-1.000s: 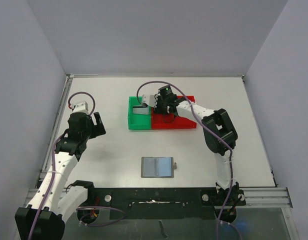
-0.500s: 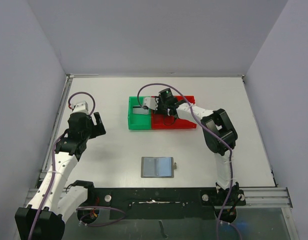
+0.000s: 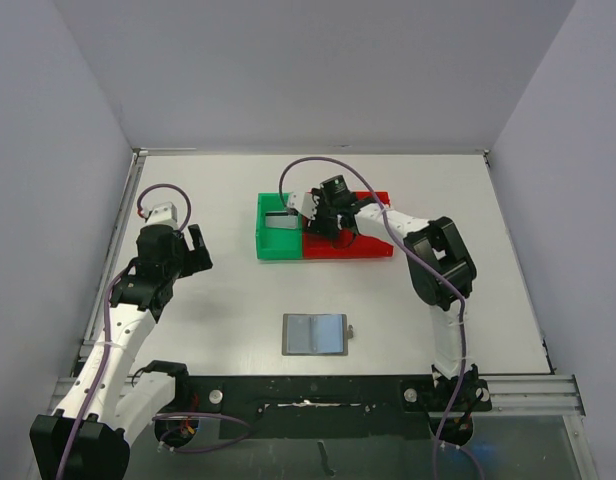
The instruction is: Take the credit cards out of the card holder
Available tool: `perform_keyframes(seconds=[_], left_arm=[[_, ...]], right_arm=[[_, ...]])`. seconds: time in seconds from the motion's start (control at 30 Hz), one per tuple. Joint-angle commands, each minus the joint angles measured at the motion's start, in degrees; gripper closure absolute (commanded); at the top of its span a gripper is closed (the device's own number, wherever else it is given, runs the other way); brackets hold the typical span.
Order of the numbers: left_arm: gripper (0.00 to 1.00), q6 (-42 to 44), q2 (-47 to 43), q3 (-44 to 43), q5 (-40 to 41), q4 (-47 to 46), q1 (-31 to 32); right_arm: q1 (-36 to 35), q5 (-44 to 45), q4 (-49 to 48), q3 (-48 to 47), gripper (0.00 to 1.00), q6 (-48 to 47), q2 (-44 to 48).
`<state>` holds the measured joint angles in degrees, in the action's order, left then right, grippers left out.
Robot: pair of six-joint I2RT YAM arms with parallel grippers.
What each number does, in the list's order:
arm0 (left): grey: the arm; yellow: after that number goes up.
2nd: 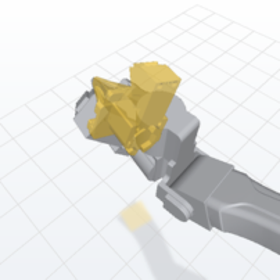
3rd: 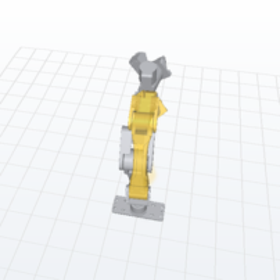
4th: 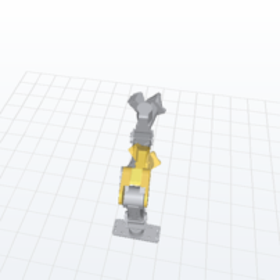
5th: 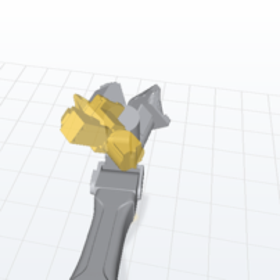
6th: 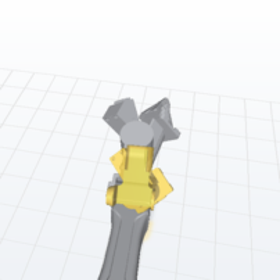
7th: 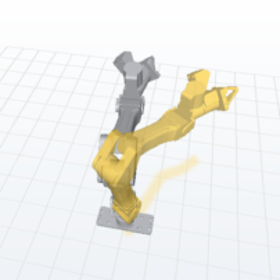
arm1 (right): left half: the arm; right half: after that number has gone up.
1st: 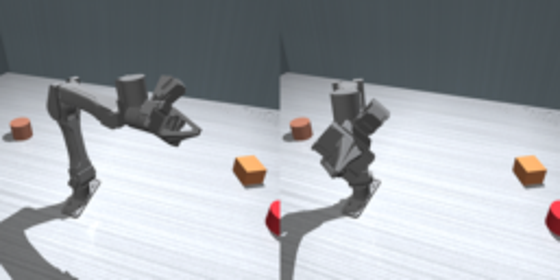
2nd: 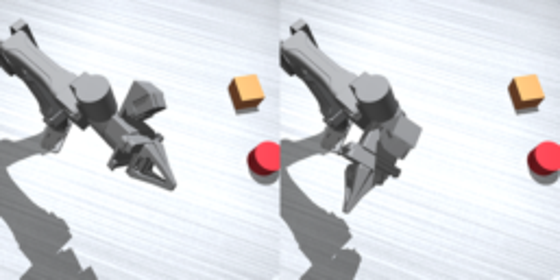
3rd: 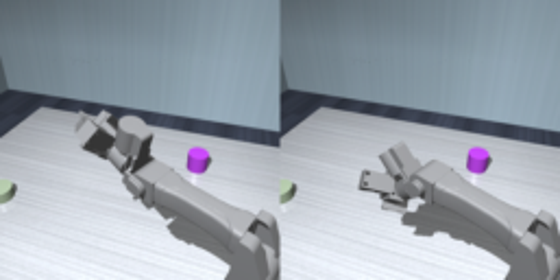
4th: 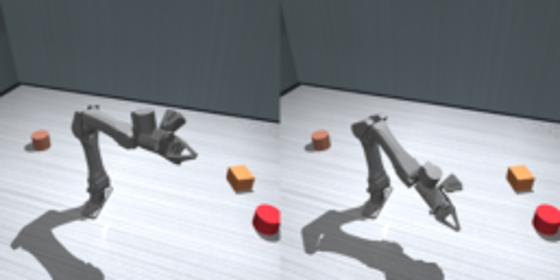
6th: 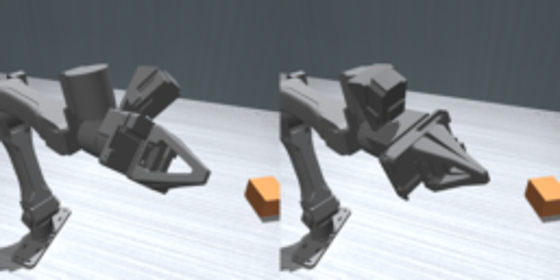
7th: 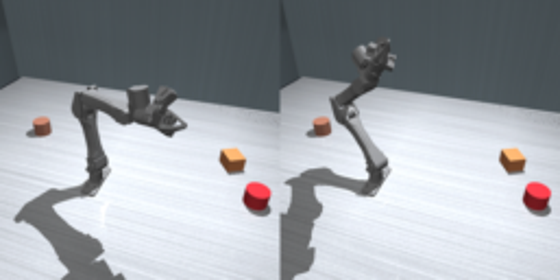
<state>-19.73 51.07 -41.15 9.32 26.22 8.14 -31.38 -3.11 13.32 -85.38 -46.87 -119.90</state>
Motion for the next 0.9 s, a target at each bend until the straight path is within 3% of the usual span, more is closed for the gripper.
perform_keyframes(seconds=[0.0,0.17,0.3,0.4,0.5,0.6,0.63,0.73,0.87], left_arm=[[0.19,0.9,-0.6,-0.6,-0.9,-3.3,-0.4],[0.19,0.9,-1.0,-0.7,-0.8,-3.3,-0.3],[0.19,0.9,-1.4,-0.6,0.0,-3.2,-0.4],[0.19,0.4,-1.3,-1.0,2.7,-2.0,-0.4],[0.19,0.2,-1.1,-1.1,2.9,-1.9,-0.4],[0.19,0.1,-1.3,-1.1,2.7,-2.0,-0.4],[0.19,0.0,-1.3,-1.1,2.7,-1.9,-0.4],[0.19,-0.1,-1.6,-1.0,2.8,-1.9,-0.4],[0.2,-0.2,-1.8,-0.9,3.4,-1.8,-0.4]], right_arm=[[1.4,-4.7,-0.1,-3.2,0.34,7.1,5.5],[2.1,-8.0,-7.2,1.8,0.24,16.9,13.7],[2.1,0.6,-15.0,6.7,0.14,31.5,22.5],[2.9,5.6,-13.5,7.4,0.02,40.7,27.0],[5.4,2.3,-14.6,11.5,0.02,50.5,30.8],[8.0,8.3,-11.4,15.9,0.03,73.6,32.4],[9.5,6.8,-8.2,15.9,0.02,77.9,32.0],[15.4,-5.9,-0.4,17.0,0.02,82.6,29.6],[12.6,-4.8,-3.6,25.0,0.02,83.5,33.8]])
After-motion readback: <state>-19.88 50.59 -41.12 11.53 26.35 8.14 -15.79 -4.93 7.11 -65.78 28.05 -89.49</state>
